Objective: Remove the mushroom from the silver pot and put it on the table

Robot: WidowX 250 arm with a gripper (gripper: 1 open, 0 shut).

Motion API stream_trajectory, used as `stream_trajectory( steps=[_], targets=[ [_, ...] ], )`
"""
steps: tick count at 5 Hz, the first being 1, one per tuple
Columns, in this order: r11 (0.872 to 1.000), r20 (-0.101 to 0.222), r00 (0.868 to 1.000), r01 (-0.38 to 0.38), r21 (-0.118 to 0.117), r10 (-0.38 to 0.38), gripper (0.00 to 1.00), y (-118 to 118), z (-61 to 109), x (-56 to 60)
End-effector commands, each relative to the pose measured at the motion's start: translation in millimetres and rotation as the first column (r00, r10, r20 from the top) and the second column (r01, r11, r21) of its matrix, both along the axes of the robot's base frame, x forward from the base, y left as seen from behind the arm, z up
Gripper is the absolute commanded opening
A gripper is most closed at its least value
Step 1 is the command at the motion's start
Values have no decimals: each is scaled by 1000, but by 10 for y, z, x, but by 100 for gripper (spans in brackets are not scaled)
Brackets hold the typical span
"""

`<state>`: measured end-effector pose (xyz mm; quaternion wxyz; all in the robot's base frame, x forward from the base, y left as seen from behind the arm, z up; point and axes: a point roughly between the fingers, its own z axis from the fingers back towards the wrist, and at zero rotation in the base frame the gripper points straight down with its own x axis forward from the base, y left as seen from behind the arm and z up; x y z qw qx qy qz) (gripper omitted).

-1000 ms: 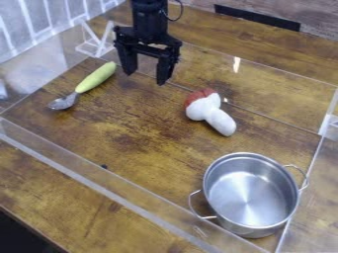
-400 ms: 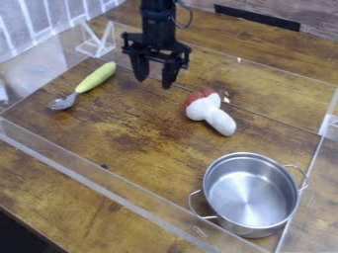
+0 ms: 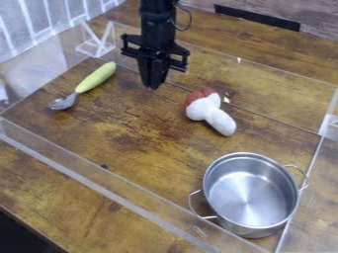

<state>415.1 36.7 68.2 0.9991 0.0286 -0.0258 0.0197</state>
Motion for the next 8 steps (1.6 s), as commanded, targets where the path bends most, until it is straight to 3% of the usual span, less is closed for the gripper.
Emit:
stream_trajectory(
  steps=[1,3,5,8],
  targets=[
    [1000,86,996,-28,-1,28,100,19,316,121],
    [994,79,991,-109,3,109,100,217,147,173],
    [999,88,996,-33,-8,33,100,276,314,198],
    [997,80,994,-79,-15,80,100,268,210,149]
  ],
)
